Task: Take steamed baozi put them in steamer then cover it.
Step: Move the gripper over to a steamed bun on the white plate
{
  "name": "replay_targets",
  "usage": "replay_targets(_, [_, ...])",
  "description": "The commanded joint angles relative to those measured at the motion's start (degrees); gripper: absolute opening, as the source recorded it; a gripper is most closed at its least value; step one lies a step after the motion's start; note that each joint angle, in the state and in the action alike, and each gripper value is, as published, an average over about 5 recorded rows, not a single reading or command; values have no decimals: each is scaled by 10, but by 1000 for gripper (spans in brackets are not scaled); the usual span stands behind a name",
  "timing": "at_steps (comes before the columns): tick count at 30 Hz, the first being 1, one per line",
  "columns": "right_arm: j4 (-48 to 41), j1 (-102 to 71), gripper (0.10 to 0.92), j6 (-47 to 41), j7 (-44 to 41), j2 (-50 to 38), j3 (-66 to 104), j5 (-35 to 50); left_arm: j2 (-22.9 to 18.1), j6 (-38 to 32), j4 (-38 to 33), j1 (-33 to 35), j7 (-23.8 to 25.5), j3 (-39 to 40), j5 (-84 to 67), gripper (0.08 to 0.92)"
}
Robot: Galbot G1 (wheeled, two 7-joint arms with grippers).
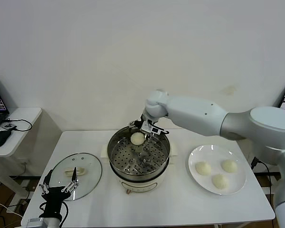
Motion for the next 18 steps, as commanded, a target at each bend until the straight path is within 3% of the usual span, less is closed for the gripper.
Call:
replay_targets(1, [146, 88, 823, -228, -51, -138, -2, 180, 8, 17, -15, 1, -1, -4, -1, 823])
replay_targets(11, [295, 109, 823, -364, -55, -380, -17, 200, 23, 31, -26, -4, 0, -4, 0, 823])
replay_targets(18, [329, 48, 823, -374, -48, -476, -31, 140, 33, 32, -16, -12, 1, -3, 1, 823])
